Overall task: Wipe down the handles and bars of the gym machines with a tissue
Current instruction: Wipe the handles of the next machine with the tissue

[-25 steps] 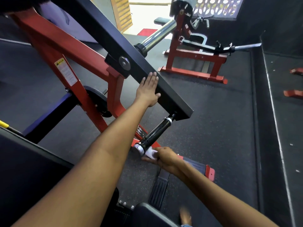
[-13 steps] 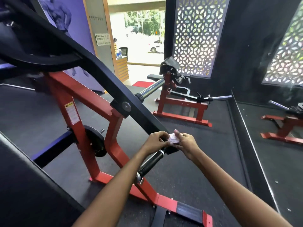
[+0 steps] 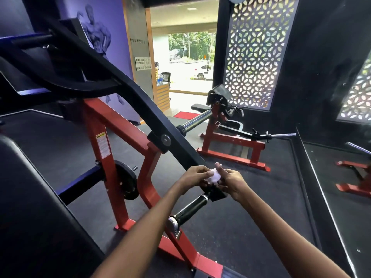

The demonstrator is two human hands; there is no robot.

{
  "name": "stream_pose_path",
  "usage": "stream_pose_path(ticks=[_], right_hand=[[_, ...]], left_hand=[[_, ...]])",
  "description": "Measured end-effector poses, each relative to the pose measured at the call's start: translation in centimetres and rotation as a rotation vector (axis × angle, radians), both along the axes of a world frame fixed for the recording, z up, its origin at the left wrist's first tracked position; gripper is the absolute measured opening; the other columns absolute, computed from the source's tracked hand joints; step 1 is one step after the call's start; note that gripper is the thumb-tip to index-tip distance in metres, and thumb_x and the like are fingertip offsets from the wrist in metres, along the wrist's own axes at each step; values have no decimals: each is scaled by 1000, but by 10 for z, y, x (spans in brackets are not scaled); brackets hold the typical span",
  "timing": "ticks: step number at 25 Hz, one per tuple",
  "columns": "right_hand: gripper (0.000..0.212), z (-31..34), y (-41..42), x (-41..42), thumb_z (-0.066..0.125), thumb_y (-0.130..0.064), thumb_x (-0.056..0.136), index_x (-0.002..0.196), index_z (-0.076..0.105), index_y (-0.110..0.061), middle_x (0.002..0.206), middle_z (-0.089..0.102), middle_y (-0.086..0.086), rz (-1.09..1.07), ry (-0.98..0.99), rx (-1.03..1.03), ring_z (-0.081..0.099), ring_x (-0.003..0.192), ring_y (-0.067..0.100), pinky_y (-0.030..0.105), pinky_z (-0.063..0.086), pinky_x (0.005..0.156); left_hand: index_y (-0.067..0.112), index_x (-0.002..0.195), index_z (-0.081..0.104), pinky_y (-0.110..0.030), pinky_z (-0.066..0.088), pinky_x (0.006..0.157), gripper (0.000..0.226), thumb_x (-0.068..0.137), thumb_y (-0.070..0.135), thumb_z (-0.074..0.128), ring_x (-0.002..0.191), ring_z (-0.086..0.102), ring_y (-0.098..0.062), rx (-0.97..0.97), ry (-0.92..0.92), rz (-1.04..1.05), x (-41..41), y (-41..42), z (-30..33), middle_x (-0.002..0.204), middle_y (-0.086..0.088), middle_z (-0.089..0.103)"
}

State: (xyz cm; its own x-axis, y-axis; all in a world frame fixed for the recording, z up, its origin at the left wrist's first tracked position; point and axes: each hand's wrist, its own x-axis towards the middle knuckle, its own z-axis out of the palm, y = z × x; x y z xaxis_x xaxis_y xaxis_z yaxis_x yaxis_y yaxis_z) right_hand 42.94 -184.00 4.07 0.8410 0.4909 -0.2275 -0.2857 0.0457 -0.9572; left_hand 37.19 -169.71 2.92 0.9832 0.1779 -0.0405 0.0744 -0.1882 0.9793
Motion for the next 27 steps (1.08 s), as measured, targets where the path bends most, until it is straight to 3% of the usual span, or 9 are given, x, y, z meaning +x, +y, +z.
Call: stream_pose_path(ticks=[5, 7, 10, 12, 14, 20, 23, 25, 27], right_hand=[[11, 1, -6, 2, 54, -8, 93, 92, 61, 1, 82, 65, 15, 72, 96, 108, 64, 68, 21, 23, 57, 55], [11, 2, -4, 1, 46, 6, 92, 94, 56, 4, 86, 61, 19, 40, 115, 88, 63, 65, 23, 23, 56, 51], [26, 1, -5, 1, 37, 19, 84, 96, 52, 2, 81, 56, 16, 5, 60, 25, 60, 57, 19, 19, 49, 41], [20, -2, -6, 1, 43, 17, 85, 93, 55, 3, 78, 58, 15, 6, 45, 7, 61, 51, 15, 20, 50, 44], [14, -9, -6, 1, 53, 3, 89, 103, 57, 8, 81, 61, 16, 21, 25, -10, 61, 59, 19, 23, 53, 51], [19, -13, -5, -2, 41, -5, 98, 106, 57, 1, 83, 60, 14, -111, 33, 65, 57, 62, 23, 24, 53, 46], [19, -19, -3, 0, 50, -15, 95, 104, 65, -6, 84, 65, 8, -172, -237, -195, 62, 68, 25, 34, 55, 63], [18, -18, -7, 0, 55, -14, 91, 99, 71, -7, 87, 70, 5, -176, -517, -374, 64, 80, 21, 31, 50, 72], [14, -14, -8, -1, 60, -14, 88, 92, 72, -8, 87, 71, 6, -109, -703, -448, 64, 80, 19, 25, 44, 68]], left_hand=[[8, 93, 58, -16, 51, 51, 22, 104, 16, 41, 50, 61, -5, -160, 80, 172, 0, 0, 2, 78, -7, 59], [8, 101, 56, -16, 50, 48, 24, 106, 19, 35, 47, 62, -6, -223, 112, 232, -1, -6, 3, 78, -8, 61], [9, 96, 55, -18, 53, 52, 33, 106, 29, 31, 53, 63, -12, -359, 147, 271, -1, -16, 7, 70, -4, 63], [10, 94, 55, -20, 53, 61, 27, 105, 26, 37, 66, 62, -17, -400, 149, 249, 0, -20, 9, 81, -7, 63], [9, 96, 55, -20, 53, 66, 11, 99, 12, 46, 72, 61, -15, -404, 77, 225, 3, -22, 9, 93, -10, 62], [9, 88, 56, -14, 50, 57, 7, 94, 7, 59, 54, 59, -5, -342, 58, 261, 6, -24, 3, 82, -7, 60], [12, 86, 59, -16, 49, 57, 26, 103, 25, 44, 54, 57, -6, -412, 142, 295, 4, -26, 2, 77, -5, 61], [11, 87, 60, -20, 50, 58, 38, 102, 40, 40, 56, 57, -11, -452, 233, 252, -1, -26, 3, 73, -5, 62], [10, 91, 60, -23, 54, 62, 28, 99, 35, 52, 64, 60, -12, -410, 270, 152, -3, -25, 0, 83, -7, 64]])
